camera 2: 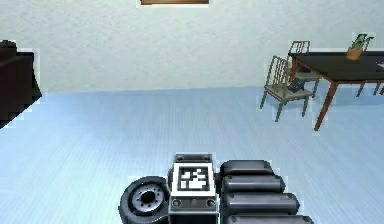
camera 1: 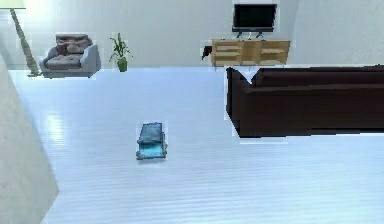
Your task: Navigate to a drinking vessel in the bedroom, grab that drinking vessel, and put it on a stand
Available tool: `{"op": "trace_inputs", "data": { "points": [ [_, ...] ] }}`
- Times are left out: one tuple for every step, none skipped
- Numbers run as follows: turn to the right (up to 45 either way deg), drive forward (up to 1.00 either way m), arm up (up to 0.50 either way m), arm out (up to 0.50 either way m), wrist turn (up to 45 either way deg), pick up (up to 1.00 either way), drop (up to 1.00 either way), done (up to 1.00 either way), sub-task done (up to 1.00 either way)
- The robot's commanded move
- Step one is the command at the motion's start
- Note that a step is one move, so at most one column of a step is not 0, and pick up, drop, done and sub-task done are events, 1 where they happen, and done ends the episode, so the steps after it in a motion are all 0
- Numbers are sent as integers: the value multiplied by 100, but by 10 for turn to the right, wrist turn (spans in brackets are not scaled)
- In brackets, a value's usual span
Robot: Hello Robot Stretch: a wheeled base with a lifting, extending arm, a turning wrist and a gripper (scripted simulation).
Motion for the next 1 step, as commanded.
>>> {"op": "trace_inputs", "data": {
  "points": [
    [30,0,0,0,0,0,0,0,0]
  ]
}}
